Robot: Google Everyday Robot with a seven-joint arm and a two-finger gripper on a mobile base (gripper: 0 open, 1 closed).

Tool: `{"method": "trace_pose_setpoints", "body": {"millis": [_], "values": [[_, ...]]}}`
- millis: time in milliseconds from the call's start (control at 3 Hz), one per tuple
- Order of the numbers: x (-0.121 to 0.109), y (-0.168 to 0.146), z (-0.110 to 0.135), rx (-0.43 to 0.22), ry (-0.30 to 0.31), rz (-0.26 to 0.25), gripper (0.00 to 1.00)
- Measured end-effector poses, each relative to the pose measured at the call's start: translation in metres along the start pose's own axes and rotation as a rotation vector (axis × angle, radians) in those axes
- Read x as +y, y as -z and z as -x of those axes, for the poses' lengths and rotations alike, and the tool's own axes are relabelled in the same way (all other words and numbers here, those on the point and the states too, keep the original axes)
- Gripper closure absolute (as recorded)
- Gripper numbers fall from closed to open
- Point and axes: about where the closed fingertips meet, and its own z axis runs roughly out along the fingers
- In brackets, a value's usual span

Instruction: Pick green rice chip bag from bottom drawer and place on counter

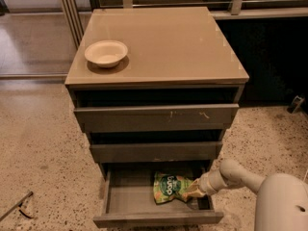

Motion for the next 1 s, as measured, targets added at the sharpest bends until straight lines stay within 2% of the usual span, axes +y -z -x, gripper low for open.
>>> {"method": "trace_pose_setpoints", "body": {"millis": [333, 667, 1000], "values": [[0.007, -0.005, 0.005, -0.002, 0.032, 0.001, 0.58], [0.009, -0.013, 0.008, 0.010, 0.081, -0.021, 0.34], [0.002, -0.028, 0.001, 0.021, 0.108, -0.049, 0.12]]}}
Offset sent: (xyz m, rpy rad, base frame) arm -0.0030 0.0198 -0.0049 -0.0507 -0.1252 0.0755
